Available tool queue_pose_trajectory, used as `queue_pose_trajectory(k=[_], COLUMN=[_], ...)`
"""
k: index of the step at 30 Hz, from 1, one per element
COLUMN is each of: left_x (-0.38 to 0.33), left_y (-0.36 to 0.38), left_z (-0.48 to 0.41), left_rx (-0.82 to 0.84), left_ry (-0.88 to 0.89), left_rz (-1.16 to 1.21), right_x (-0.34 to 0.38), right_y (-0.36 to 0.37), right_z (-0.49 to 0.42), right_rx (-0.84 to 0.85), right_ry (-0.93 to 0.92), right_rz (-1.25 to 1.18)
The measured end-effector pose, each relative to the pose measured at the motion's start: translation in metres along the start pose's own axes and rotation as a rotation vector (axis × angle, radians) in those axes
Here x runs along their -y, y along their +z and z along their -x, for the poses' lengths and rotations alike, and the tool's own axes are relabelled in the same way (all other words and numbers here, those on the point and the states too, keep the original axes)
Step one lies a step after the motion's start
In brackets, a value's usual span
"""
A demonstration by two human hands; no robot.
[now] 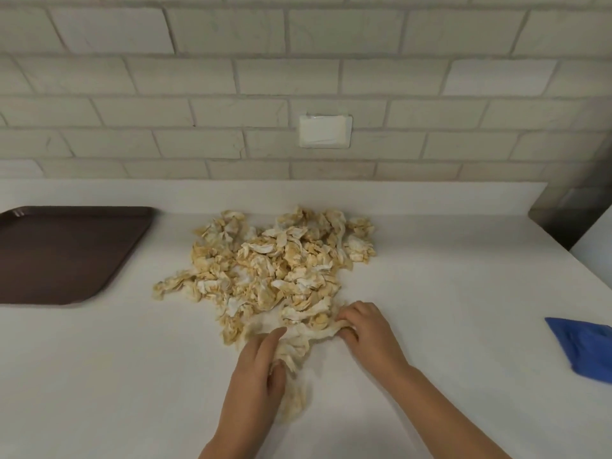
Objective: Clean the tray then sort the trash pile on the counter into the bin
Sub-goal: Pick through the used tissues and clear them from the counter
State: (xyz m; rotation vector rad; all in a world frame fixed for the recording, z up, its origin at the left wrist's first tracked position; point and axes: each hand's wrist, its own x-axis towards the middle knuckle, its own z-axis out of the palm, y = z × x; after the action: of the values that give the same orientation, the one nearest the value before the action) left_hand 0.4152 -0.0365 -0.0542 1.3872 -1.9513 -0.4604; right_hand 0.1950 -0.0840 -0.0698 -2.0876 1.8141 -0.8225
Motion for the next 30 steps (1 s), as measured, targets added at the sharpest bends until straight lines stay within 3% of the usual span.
queue_pose_trajectory(k=[10,17,21,26,30], left_x=[-0.005,-0.007,-0.004,-0.014,-0.006], left_y=[-0.036,-0.052,-0.043,-0.004,0.008], left_z=[-0.035,-0.046,-0.034,-0.006,0.003], left_rx=[-0.195,-0.205,-0.014,0.259,0.194], left_ry=[-0.364,-0.377,-0.146,0.002,0.067], left_rz=[0.366,0.529,0.190,-0.431,-0.466], right_x=[0.012,0.042,0.055,0.041,0.030], right_y=[-0.049,-0.075,-0.037,0.013,0.024], right_z=[-0.010,-0.047,-0.061,-0.053,-0.053], right_rx=[-0.064,0.114,0.106,0.287,0.045], right_ry=[0.219,0.063,-0.080,-0.185,-0.255], right_rz=[-0.377,-0.151,-0.103,0.140,0.073])
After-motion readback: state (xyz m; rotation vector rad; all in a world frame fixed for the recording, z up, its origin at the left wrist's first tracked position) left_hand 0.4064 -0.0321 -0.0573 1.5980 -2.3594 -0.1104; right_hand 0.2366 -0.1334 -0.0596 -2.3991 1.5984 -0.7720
